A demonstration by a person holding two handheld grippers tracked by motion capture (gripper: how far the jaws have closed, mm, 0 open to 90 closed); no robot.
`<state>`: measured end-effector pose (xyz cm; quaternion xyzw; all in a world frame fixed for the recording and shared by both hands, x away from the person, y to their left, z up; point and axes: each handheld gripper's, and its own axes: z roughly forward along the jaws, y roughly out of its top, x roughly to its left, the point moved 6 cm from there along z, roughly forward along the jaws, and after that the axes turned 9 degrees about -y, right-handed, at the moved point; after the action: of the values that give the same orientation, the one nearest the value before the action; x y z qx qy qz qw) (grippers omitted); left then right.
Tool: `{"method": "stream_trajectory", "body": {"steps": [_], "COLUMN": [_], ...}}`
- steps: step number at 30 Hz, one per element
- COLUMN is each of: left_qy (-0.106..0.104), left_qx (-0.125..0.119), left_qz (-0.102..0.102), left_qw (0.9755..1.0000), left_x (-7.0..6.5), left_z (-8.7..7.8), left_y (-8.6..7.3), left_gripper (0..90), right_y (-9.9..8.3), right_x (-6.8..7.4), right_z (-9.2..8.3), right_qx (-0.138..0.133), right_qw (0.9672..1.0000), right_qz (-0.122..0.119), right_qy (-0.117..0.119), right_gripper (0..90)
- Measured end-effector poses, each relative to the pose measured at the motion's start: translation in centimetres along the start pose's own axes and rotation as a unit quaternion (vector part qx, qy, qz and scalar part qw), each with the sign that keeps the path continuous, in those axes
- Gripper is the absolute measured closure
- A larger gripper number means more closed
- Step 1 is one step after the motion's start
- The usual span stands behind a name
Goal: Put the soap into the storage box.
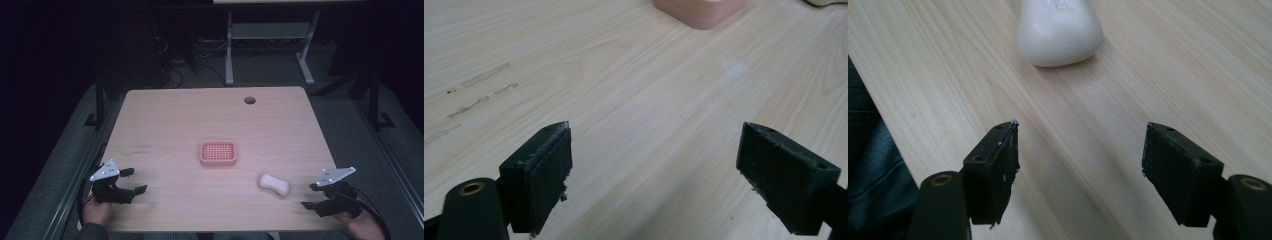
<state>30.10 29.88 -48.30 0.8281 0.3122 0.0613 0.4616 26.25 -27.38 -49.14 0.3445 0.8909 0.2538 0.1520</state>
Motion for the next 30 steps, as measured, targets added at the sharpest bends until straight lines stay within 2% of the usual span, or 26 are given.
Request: {"method": "stream_trajectory", "body": {"steps": [15,22,27,30], "left_qy": [0.000,0.000,0.002,0.003], "left_qx": [0.001,0.003,-0.002,-0.001], "left_qz": [0.003,0.004,0.004,0.005], "left_qw": [1.0000,1.0000,1.0000,1.0000], "left_x": [-0.1,-0.1,-0.2,-0.2], "left_z": [0.0,0.0,-0.2,-0.1], "left_y": [0.1,0.0,0.1,0.1], "left_gripper": [13.9,13.9,13.9,13.9], "right_y": [3.4,4.7,5.9,6.5], "right_x": [0.8,1.0,1.0,1.1], "right_z": [0.4,0.7,0.9,0.9], "right_qx": [0.017,0.023,0.029,0.032], "right_qw": [0.9987,0.9979,0.9960,0.9953], "right_qz": [-0.047,-0.060,-0.085,-0.091], "right_qy": [0.004,0.005,0.003,0.005], "right_gripper": [30.1,30.1,30.1,30.1]}}
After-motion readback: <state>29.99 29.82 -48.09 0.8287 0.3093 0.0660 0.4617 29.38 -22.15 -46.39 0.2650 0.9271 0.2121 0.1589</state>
